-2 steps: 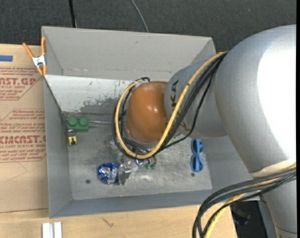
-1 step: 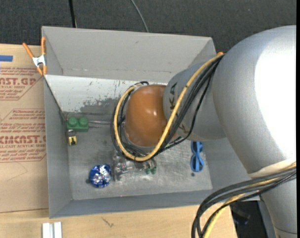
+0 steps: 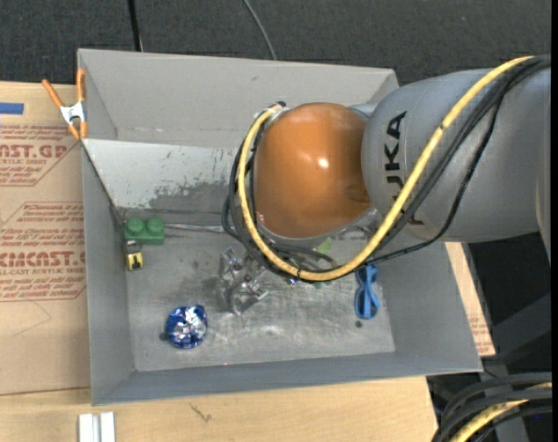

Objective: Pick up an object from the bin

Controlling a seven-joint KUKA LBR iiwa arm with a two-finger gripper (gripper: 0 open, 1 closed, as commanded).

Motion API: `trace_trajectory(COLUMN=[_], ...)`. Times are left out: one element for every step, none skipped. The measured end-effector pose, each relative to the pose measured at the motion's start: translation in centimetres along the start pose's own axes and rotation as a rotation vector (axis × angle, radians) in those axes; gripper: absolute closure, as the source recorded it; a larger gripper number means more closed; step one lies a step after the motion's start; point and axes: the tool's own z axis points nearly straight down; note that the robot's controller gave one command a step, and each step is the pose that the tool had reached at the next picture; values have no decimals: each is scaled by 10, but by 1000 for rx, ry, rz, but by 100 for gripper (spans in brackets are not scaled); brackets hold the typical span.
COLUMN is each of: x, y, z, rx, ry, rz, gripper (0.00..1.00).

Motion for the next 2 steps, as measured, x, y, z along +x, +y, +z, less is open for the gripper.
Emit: trace_trajectory(x=[16, 15], y=[5, 5], z=[58, 56], rx=[-3, -2], ry=[11, 7], rz=[172, 172], gripper=[100, 0])
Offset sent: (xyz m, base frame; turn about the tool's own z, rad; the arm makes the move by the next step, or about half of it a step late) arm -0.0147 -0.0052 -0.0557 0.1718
